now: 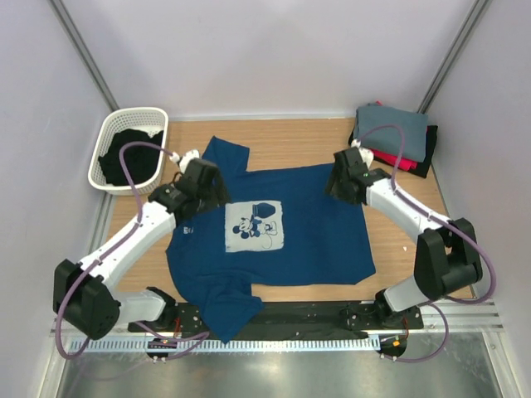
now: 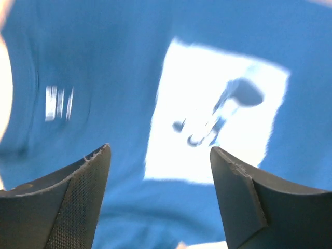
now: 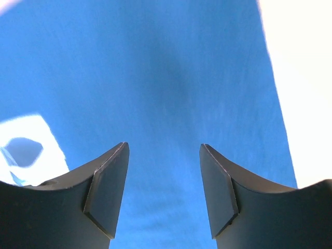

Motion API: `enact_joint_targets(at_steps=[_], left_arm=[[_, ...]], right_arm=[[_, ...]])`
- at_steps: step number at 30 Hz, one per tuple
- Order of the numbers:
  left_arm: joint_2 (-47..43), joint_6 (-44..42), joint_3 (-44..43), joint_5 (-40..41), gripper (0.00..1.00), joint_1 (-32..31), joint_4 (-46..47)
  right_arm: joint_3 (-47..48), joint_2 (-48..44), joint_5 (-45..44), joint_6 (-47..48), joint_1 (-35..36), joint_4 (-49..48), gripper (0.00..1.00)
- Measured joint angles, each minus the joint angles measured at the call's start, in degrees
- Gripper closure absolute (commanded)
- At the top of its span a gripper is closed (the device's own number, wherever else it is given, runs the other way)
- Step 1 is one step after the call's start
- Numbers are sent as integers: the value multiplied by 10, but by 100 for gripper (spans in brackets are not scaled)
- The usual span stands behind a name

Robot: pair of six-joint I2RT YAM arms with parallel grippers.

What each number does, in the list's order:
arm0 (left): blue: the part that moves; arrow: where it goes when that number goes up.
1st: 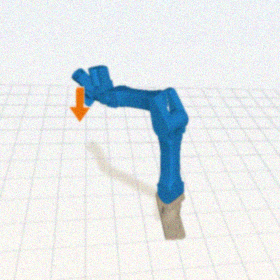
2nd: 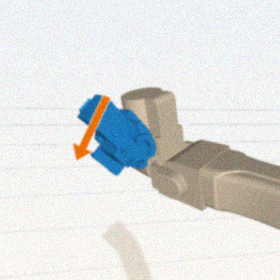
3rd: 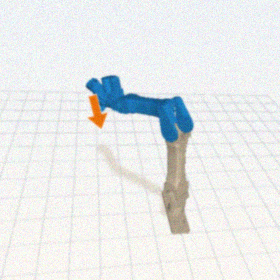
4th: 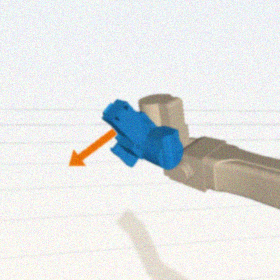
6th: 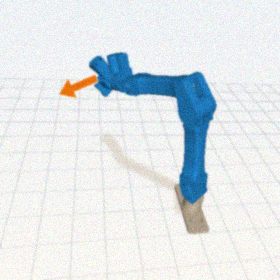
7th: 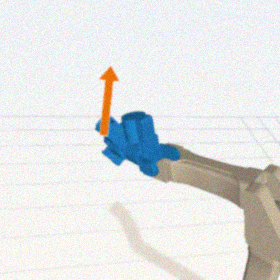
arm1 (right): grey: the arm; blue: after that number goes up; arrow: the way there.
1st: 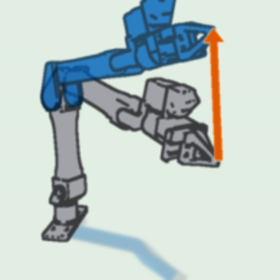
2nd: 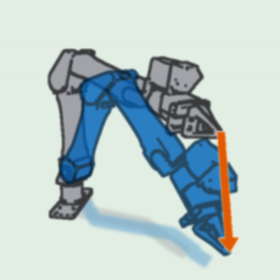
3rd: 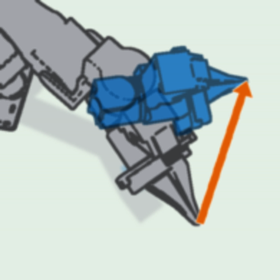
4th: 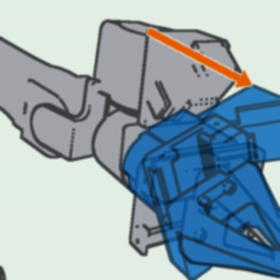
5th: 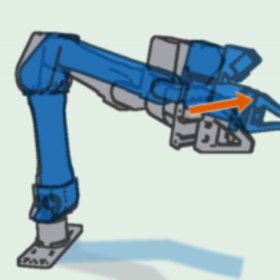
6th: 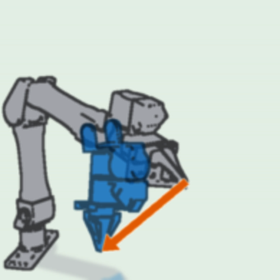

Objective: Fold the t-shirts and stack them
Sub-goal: Fold the tshirt

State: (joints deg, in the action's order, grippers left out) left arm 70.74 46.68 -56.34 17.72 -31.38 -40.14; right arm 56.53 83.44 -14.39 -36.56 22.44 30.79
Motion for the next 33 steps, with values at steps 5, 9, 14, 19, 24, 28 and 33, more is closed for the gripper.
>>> enact_joint_targets(at_steps=[5,9,14,19,24,28,33], left_arm=[[111,-65,-150,-10,18,97,52],[249,-112,-266,-26,18,162,99],[423,-162,-410,-27,22,180,129],[601,-214,-579,-37,22,178,119],[725,-233,-740,-38,22,182,98],[760,-242,-786,-40,23,189,94],[784,-250,-818,-40,27,199,95]], right_arm=[[112,66,10,16,-84,-19,37],[153,109,2,24,-122,-47,37],[157,152,6,32,-129,-72,38],[177,193,21,45,-129,-81,38],[216,235,21,45,-129,-91,38],[240,268,23,42,-129,-105,38],[266,309,23,37,-133,-109,38]])
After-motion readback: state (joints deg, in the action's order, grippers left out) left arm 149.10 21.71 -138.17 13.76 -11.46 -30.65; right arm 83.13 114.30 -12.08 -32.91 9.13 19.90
